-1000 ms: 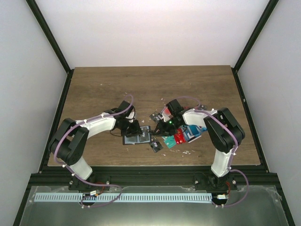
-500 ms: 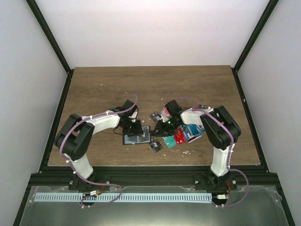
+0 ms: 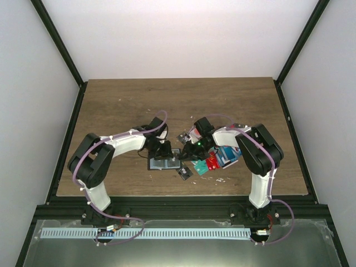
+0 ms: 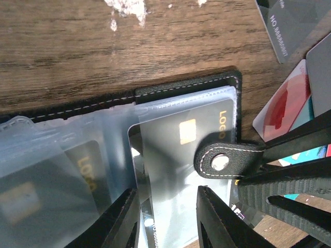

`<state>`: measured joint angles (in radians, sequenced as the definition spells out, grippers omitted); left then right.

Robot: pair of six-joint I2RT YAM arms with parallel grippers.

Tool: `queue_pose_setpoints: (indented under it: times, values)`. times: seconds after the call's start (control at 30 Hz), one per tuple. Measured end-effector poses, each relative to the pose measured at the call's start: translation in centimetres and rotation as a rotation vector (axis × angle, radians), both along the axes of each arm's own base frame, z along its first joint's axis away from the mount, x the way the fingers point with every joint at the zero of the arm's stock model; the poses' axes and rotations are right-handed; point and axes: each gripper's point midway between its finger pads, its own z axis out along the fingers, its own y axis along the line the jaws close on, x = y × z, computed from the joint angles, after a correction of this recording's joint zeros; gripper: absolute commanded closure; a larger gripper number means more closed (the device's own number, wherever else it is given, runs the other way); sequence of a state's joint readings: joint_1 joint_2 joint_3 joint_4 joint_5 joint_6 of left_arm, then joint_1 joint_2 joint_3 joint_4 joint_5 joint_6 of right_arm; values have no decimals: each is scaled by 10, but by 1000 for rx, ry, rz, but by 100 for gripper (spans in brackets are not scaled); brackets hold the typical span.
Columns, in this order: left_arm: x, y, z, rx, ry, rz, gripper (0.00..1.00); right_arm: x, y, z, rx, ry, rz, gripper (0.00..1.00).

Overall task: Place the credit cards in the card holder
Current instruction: Insert the credit card into the card holder.

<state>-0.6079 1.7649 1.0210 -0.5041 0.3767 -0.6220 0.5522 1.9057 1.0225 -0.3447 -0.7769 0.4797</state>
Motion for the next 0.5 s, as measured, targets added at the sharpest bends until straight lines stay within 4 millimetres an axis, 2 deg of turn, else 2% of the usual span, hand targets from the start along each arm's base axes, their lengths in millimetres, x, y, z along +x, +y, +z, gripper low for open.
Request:
queue_pose_setpoints:
  times: [0.13,0.23,0.37,0.5]
  values:
    - [2,0,13,2,-22,-4,63,0,-3,0,-21,-14,6,73]
    - [4,2,31,-4,-59,-3,60,-1,-8,4,-45,-36,11,67]
    - [5,10,54,0,-113,3,51,4,-14,14,-98,-88,18,51]
    - [6,28,70,23,-149,24,50,11,-16,24,-162,-147,24,37]
